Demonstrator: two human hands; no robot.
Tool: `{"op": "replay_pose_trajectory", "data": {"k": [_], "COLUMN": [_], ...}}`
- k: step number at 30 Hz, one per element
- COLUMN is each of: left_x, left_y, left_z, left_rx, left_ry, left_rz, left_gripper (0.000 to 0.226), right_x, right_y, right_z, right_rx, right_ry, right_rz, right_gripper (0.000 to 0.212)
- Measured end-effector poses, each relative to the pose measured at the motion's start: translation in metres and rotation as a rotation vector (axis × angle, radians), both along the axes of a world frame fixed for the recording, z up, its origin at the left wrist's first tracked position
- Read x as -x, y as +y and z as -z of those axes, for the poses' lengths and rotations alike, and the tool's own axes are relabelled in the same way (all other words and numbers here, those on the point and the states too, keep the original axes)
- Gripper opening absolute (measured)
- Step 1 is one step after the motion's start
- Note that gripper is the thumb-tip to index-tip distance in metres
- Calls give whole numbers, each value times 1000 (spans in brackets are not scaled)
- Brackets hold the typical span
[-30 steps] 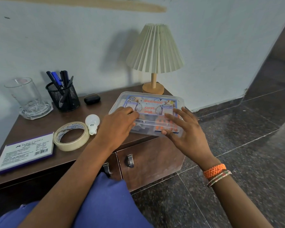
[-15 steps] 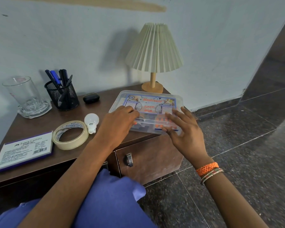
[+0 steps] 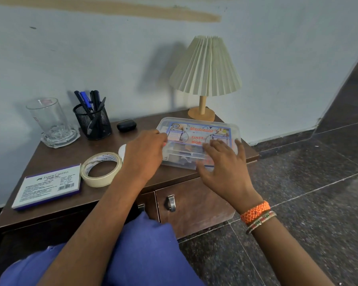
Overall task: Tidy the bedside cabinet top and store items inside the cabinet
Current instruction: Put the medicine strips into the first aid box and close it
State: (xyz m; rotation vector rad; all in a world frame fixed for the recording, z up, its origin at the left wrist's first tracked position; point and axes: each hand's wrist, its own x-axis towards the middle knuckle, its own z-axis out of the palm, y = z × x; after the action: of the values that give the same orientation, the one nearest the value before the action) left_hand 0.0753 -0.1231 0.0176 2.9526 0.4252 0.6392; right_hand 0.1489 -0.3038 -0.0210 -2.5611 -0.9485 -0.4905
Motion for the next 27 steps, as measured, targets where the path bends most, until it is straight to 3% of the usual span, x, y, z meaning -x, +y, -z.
{"op": "replay_pose_trajectory", "data": {"k": [8,15,27], "left_x": [8,9,8], "left_y": [30,31,27], "left_z": [-8,-1,1], "left_rx": [329,368,350], "left_ry": [-275,-42,-21], "left_rz": [-193,-59,-87], "left_gripper": [32,35,35], "right_x": [14,9,11], "right_y": [79,92,97], "right_z": [-30,-31,-1], "right_rx": [120,237,212], "right_ry": [120,143,5], "right_rz": [-211,-212,-206], "right_gripper": [47,53,58]}}
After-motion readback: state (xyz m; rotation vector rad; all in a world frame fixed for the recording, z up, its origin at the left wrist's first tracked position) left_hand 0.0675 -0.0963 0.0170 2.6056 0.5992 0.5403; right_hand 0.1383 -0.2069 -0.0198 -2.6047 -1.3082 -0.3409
